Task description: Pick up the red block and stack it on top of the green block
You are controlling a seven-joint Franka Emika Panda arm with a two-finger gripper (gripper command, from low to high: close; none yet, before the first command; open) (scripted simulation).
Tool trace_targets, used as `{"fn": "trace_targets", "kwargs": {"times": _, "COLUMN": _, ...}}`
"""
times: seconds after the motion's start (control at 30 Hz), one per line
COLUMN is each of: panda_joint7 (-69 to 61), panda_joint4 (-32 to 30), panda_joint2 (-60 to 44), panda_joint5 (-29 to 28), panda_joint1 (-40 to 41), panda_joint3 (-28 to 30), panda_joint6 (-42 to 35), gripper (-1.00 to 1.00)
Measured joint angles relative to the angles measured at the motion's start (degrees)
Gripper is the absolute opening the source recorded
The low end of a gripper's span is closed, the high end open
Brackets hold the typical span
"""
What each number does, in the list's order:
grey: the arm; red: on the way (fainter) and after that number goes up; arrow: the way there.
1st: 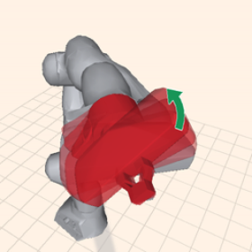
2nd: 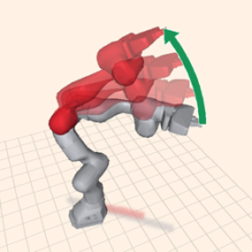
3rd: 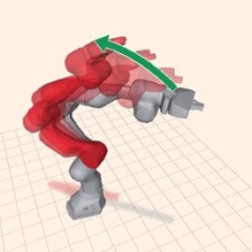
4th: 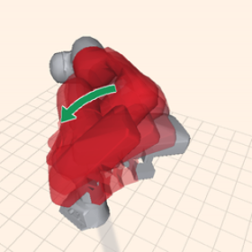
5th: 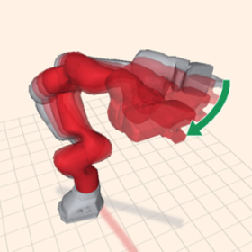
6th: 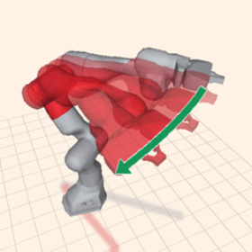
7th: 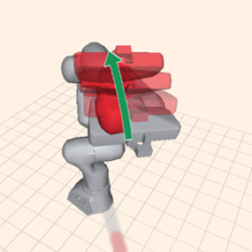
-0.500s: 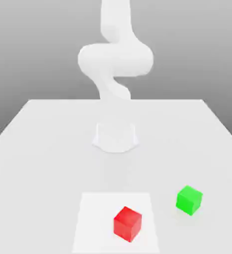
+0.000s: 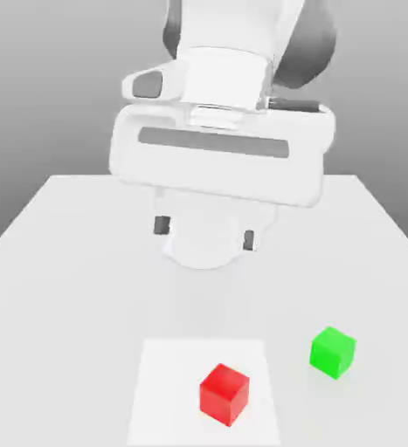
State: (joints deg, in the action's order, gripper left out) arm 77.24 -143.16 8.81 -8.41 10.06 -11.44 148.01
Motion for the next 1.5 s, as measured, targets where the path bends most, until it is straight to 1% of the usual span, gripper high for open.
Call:
{"fn": "trace_targets", "kwargs": {"times": 0.13, "panda_joint7": 5.5, "panda_joint4": -2.6, "panda_joint2": -8.0, "panda_joint5": 0.3, "panda_joint1": 0.0, "panda_joint3": -0.4, "panda_joint6": 3.8, "gripper": 0.0}}
{"fn": "trace_targets", "kwargs": {"times": 0.27, "panda_joint7": 8.8, "panda_joint4": -5.0, "panda_joint2": -15.7, "panda_joint5": 3.2, "panda_joint1": -0.6, "panda_joint3": -0.8, "panda_joint6": 8.0, "gripper": 0.0}}
{"fn": "trace_targets", "kwargs": {"times": 0.33, "panda_joint7": 10.4, "panda_joint4": -4.9, "panda_joint2": -19.6, "panda_joint5": 2.2, "panda_joint1": -1.1, "panda_joint3": -0.1, "panda_joint6": 11.0, "gripper": 0.0}}
{"fn": "trace_targets", "kwargs": {"times": 0.43, "panda_joint7": 12.8, "panda_joint4": -4.1, "panda_joint2": -25.8, "panda_joint5": -0.7, "panda_joint1": -3.2, "panda_joint3": 2.6, "panda_joint6": 16.0, "gripper": 0.0}}
{"fn": "trace_targets", "kwargs": {"times": 0.47, "panda_joint7": 13.3, "panda_joint4": -3.8, "panda_joint2": -27.4, "panda_joint5": -1.4, "panda_joint1": -3.9, "panda_joint3": 3.5, "panda_joint6": 17.3, "gripper": -1.0}}
{"fn": "trace_targets", "kwargs": {"times": 0.7, "panda_joint7": 13.5, "panda_joint4": -3.8, "panda_joint2": -27.5, "panda_joint5": -1.6, "panda_joint1": -4.0, "panda_joint3": 3.5, "panda_joint6": 17.4, "gripper": -1.0}}
{"fn": "trace_targets", "kwargs": {"times": 0.9, "panda_joint7": 10.4, "panda_joint4": -5.7, "panda_joint2": -16.8, "panda_joint5": 4.5, "panda_joint1": -1.9, "panda_joint3": -0.6, "panda_joint6": 8.8, "gripper": -1.0}}
{"fn": "trace_targets", "kwargs": {"times": 0.97, "panda_joint7": 14.9, "panda_joint4": -6.8, "panda_joint2": -14.2, "panda_joint5": 6.6, "panda_joint1": -4.1, "panda_joint3": -2.7, "panda_joint6": 7.6, "gripper": -1.0}}
{"fn": "trace_targets", "kwargs": {"times": 1.1, "panda_joint7": 26.3, "panda_joint4": -9.0, "panda_joint2": -9.8, "panda_joint5": 9.9, "panda_joint1": -11.2, "panda_joint3": -6.0, "panda_joint6": 6.0, "gripper": -1.0}}
{"fn": "trace_targets", "kwargs": {"times": 1.27, "panda_joint7": 42.5, "panda_joint4": -12.0, "panda_joint2": -5.5, "panda_joint5": 12.0, "panda_joint1": -18.0, "panda_joint3": -9.9, "panda_joint6": 4.5, "gripper": -1.0}}
{"fn": "trace_targets", "kwargs": {"times": 1.33, "panda_joint7": 47.5, "panda_joint4": -12.8, "panda_joint2": -5.0, "panda_joint5": 11.7, "panda_joint1": -18.9, "panda_joint3": -11.1, "panda_joint6": 4.6, "gripper": -1.0}}
{"fn": "trace_targets", "kwargs": {"times": 1.5, "panda_joint7": 52.2, "panda_joint4": -12.5, "panda_joint2": -8.9, "panda_joint5": 7.3, "panda_joint1": -18.3, "panda_joint3": -10.8, "panda_joint6": 8.2, "gripper": -1.0}}
